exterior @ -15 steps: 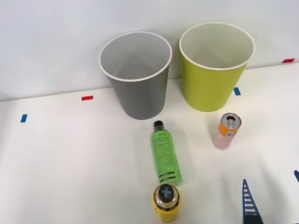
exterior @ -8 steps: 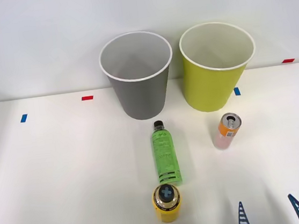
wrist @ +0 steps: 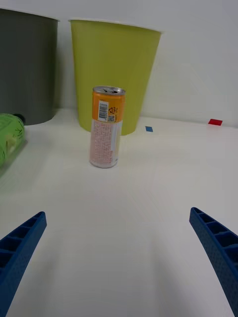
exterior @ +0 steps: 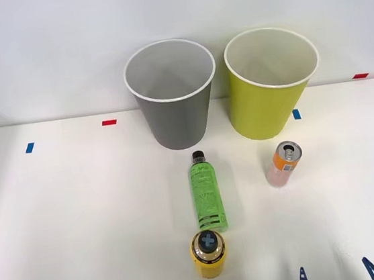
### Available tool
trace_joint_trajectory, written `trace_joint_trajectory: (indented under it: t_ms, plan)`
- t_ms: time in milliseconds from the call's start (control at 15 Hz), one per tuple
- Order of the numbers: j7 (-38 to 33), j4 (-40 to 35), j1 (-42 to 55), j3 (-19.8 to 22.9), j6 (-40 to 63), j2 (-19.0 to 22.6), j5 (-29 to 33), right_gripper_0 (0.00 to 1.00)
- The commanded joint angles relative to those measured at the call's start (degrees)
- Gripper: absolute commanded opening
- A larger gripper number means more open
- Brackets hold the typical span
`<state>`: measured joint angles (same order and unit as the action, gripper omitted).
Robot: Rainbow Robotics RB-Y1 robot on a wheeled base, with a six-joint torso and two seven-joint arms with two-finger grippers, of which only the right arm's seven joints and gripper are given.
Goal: Put cans in the gray bin, plastic bottles in the light green bin
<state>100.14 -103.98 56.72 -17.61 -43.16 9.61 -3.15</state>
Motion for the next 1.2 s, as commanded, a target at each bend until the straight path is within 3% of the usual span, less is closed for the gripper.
trace_joint_trajectory:
  t_ms: [67,1200]
  plan:
    - [0.5,0.0,0.1,0.5,0.0,0.6,0.0,1.00]
    - [0.5,0.0,0.1,0.5,0.0,0.6,0.0,1.00]
